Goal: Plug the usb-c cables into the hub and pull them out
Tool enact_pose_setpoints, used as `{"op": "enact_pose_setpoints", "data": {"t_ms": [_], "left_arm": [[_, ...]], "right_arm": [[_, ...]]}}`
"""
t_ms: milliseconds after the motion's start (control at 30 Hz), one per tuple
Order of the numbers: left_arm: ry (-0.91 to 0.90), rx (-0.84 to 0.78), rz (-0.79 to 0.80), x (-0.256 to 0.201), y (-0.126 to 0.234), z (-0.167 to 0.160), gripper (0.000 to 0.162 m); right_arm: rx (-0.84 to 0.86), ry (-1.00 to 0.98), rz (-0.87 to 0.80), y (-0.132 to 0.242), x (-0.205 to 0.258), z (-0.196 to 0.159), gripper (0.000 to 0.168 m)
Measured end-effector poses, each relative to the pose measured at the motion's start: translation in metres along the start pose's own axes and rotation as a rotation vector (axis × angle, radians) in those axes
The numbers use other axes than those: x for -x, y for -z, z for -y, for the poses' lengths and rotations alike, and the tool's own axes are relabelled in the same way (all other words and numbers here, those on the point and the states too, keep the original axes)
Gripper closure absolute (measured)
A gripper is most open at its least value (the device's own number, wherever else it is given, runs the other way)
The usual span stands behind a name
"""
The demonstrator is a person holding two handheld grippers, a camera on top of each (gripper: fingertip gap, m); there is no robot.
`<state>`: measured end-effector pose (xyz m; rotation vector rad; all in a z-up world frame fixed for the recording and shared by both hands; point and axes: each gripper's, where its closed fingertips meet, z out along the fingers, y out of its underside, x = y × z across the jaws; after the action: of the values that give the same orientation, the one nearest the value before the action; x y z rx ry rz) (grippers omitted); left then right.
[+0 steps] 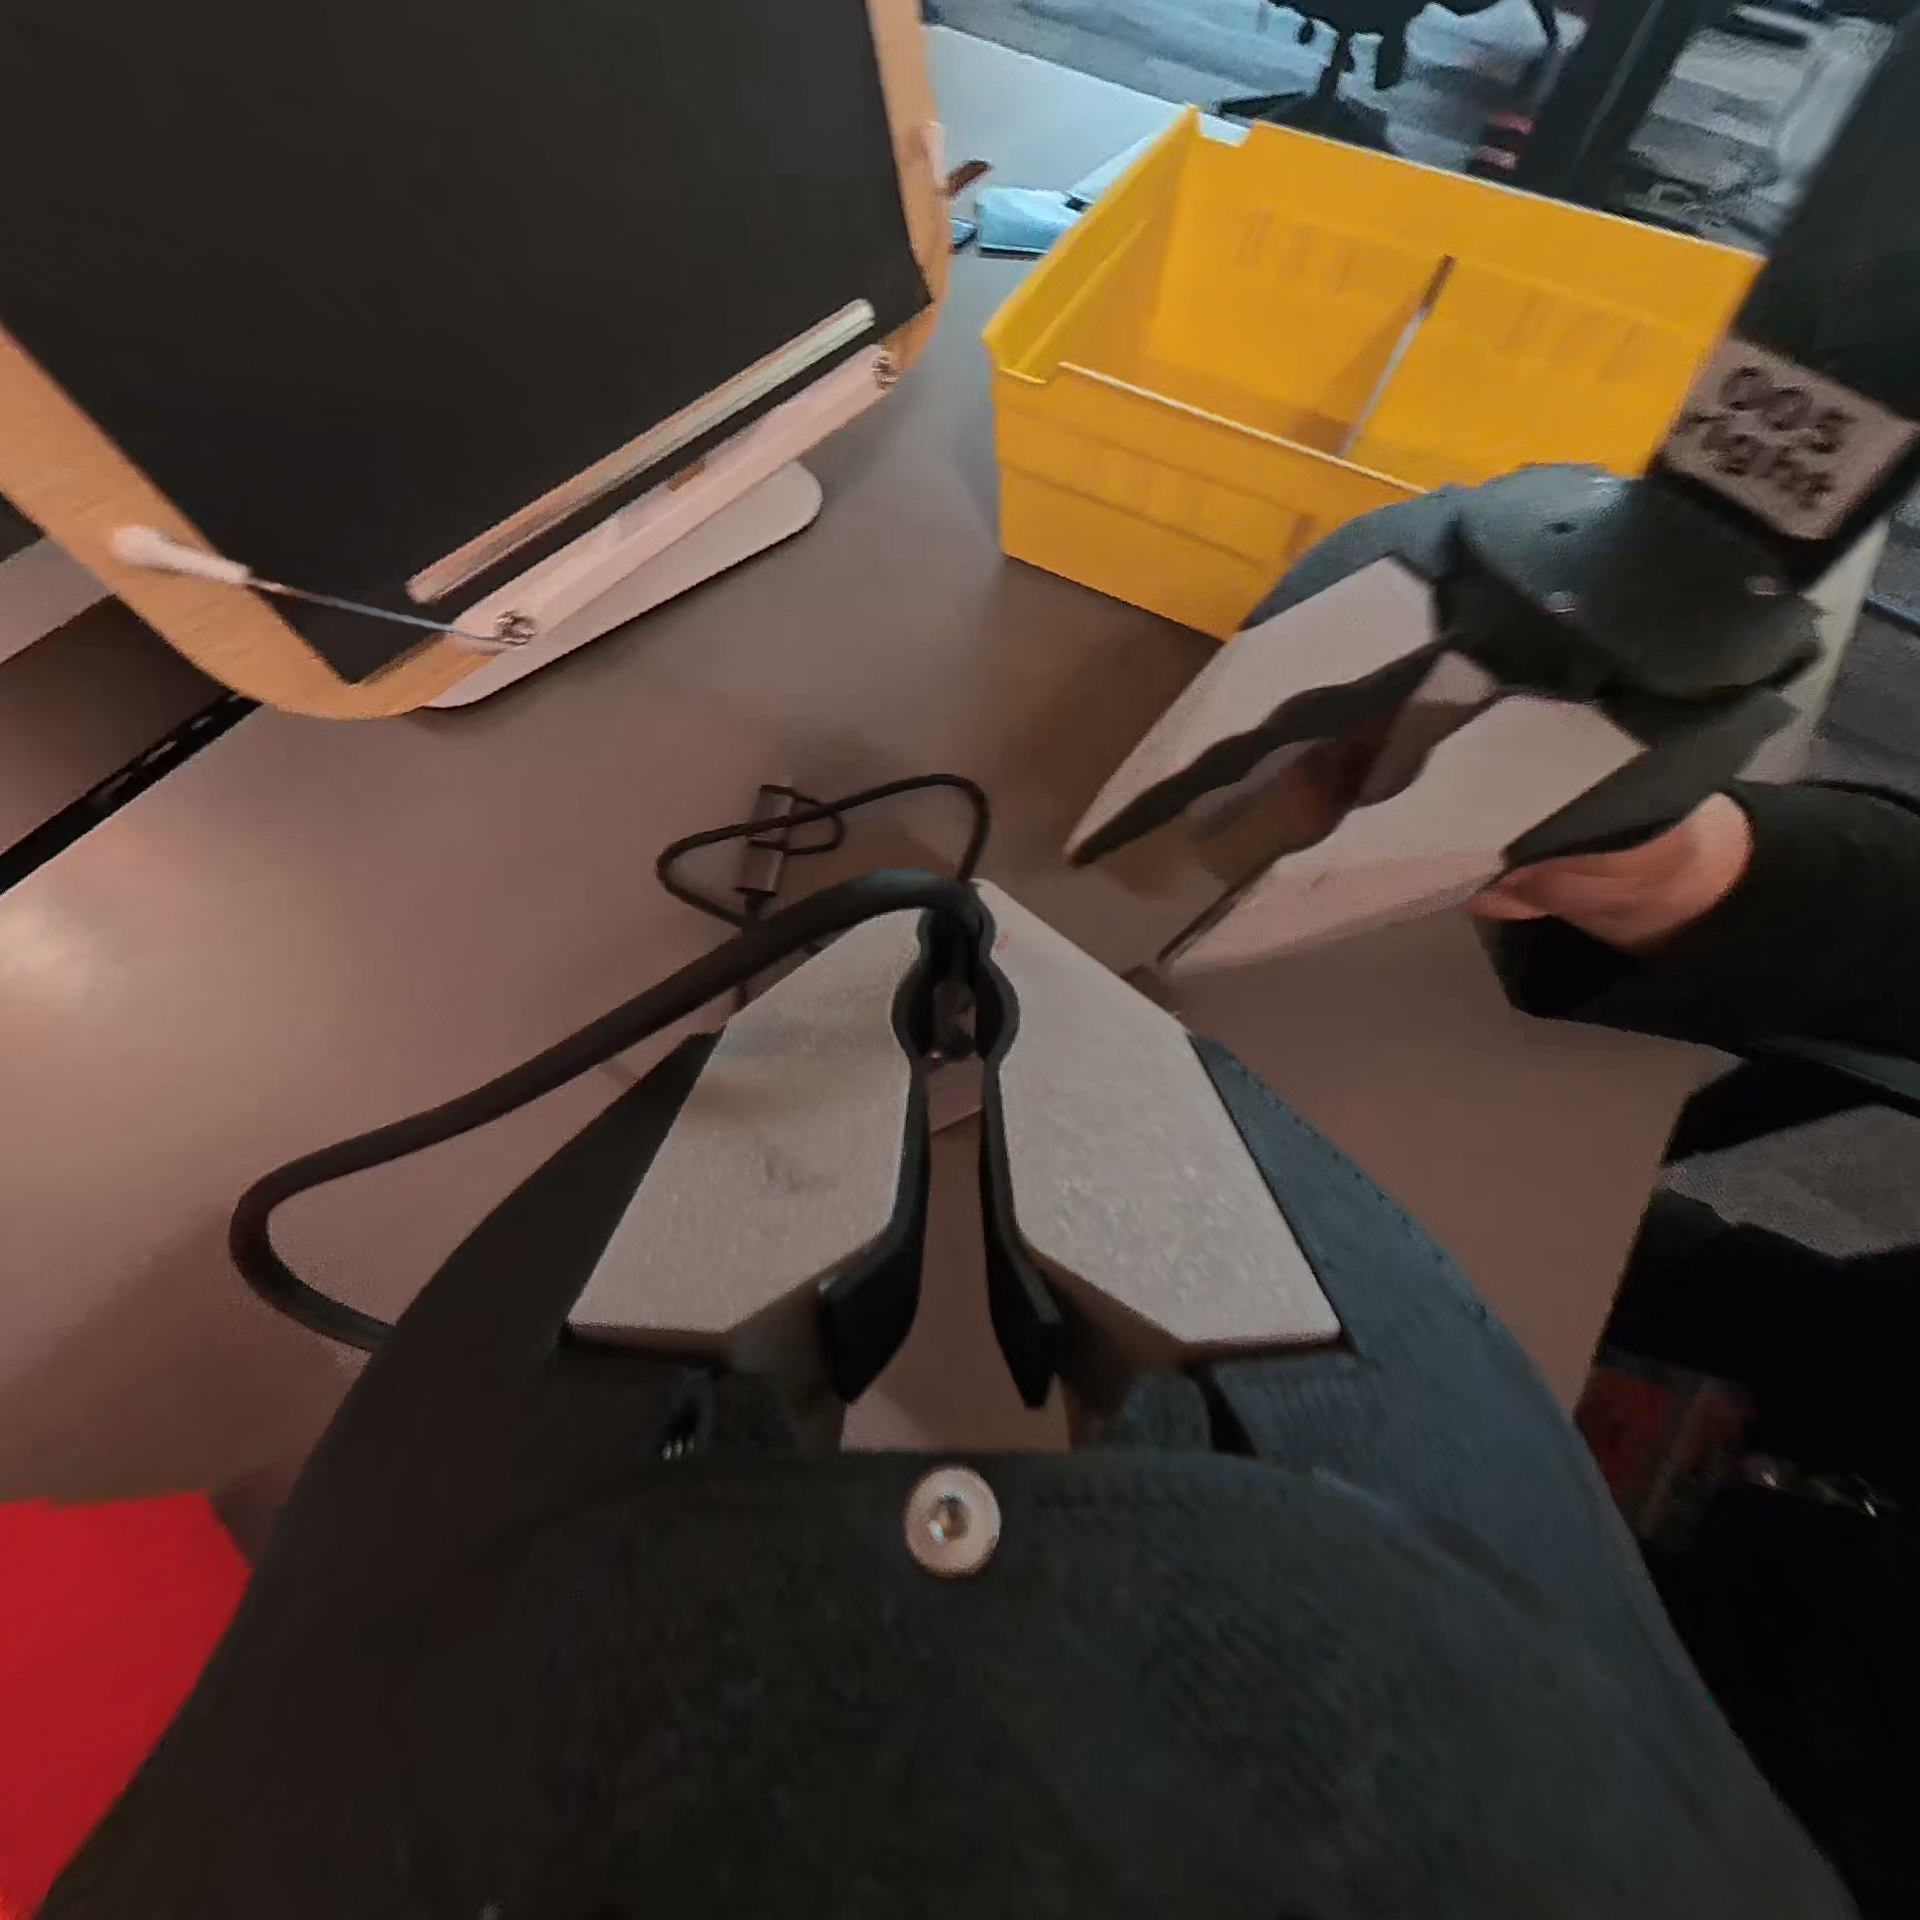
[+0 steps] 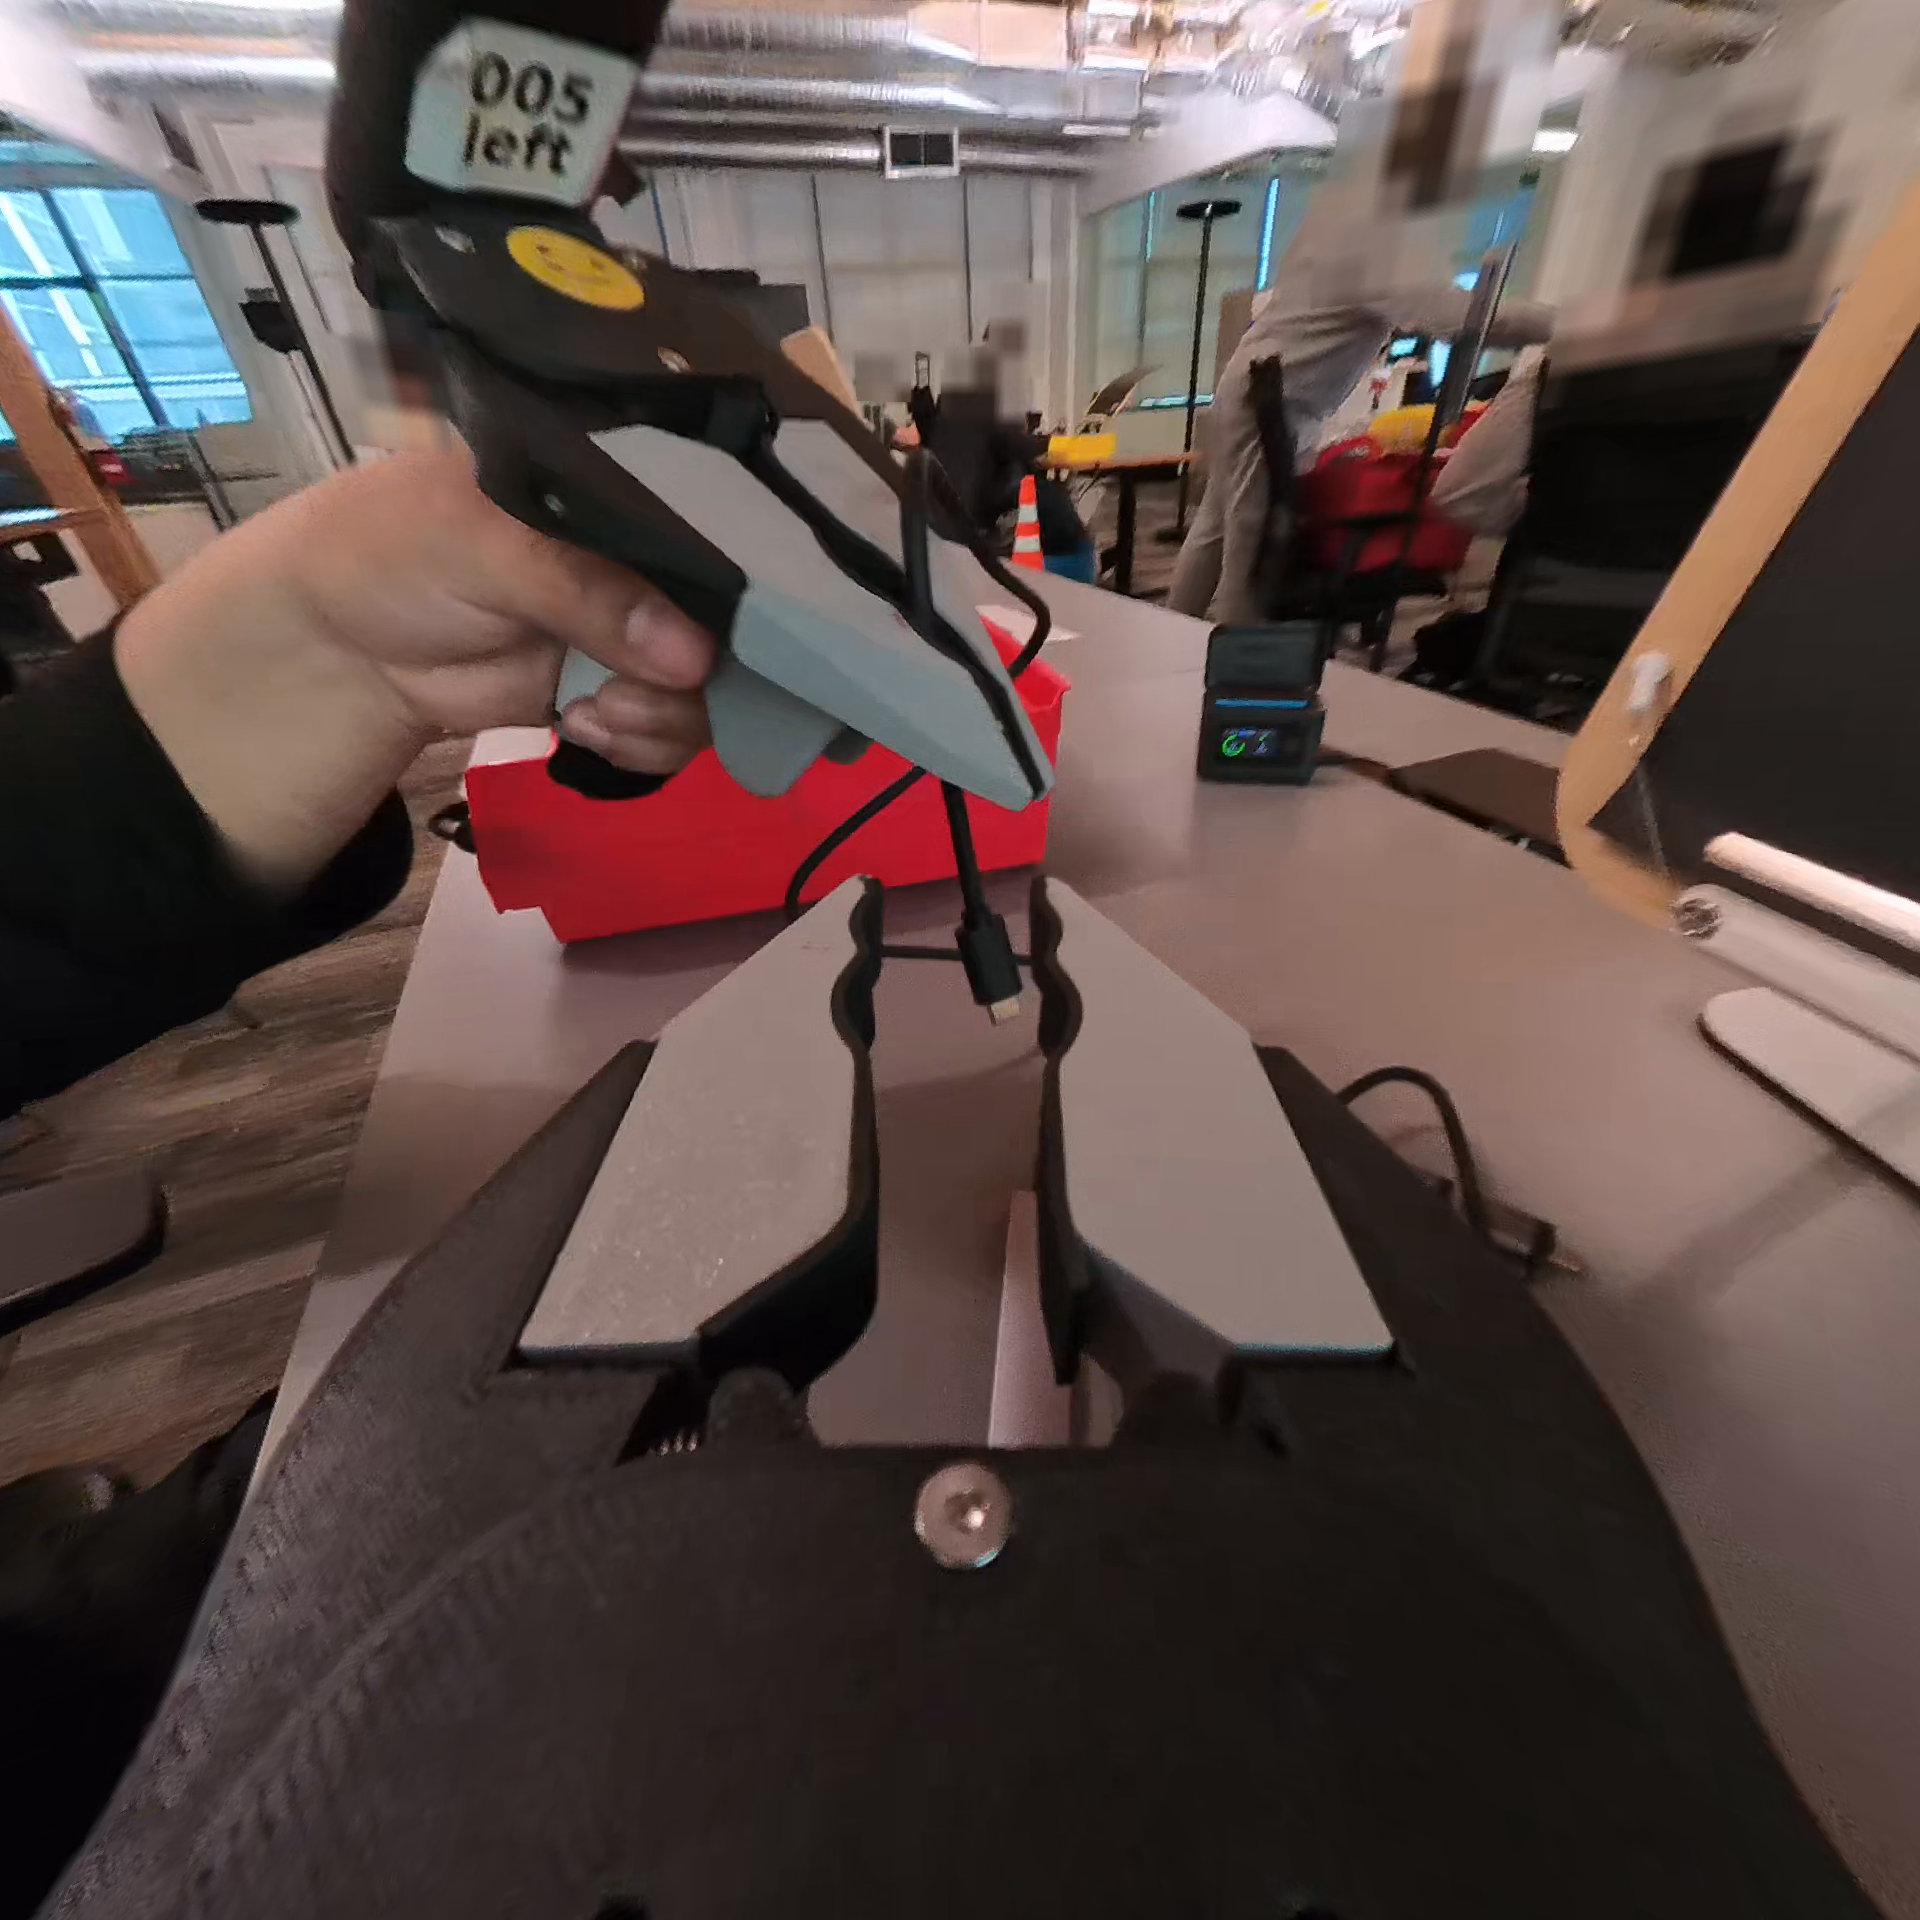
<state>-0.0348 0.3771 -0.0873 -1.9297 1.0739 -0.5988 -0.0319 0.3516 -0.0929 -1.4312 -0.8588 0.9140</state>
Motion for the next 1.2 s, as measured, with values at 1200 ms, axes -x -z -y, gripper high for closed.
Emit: {"op": "enact_pose_setpoints", "data": {"t_ms": [1200], "left_arm": [[-0.51,0.43,-0.228,-0.034,-0.069,-0.121,0.133]], "right_arm": [[0.039,-0.343,-0.027,0.008,-0.047,-0.025,0.165]]}}
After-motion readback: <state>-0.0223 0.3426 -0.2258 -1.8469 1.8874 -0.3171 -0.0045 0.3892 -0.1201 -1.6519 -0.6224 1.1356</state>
